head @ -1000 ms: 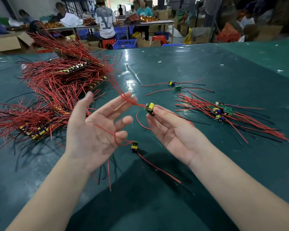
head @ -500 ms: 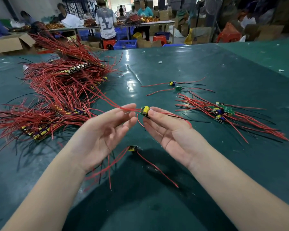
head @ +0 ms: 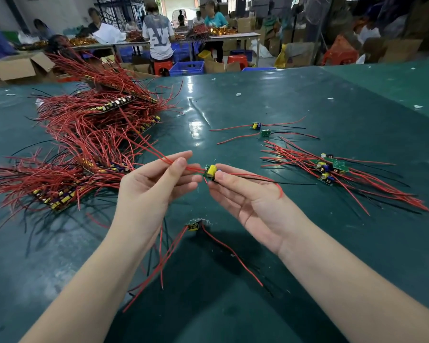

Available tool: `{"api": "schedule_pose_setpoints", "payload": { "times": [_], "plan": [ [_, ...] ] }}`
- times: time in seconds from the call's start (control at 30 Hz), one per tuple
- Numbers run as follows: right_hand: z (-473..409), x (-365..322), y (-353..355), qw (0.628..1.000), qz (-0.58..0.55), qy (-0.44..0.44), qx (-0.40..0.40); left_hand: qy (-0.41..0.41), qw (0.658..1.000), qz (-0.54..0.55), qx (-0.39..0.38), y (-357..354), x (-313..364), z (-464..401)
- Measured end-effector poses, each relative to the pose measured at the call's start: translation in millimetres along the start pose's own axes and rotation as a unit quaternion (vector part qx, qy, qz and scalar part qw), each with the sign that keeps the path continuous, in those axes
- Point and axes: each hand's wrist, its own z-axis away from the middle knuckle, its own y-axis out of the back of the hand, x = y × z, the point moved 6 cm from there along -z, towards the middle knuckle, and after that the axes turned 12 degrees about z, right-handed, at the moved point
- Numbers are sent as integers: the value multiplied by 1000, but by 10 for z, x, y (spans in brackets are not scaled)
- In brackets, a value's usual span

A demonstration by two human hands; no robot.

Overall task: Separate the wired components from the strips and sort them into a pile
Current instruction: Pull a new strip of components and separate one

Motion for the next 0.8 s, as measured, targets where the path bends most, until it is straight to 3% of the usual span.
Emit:
{"api": "schedule_pose_setpoints", "payload": {
  "times": [0.13,0.33,0.5,0.8],
  "plan": [
    [1,30,-3,1000,10,-11,-2,-6,1000,-13,10,35,-10,-14],
    [-13,50,50,998,-33,-42,19,4,998,57,-4,9,-18,-39],
    [-35,62,87,999,8,-33,27,-33,999,-3,24,88,8,-46],
    [-46,51,92,999,36,-19,18,-6,997,70,35,114,-3,-57]
  ]
}}
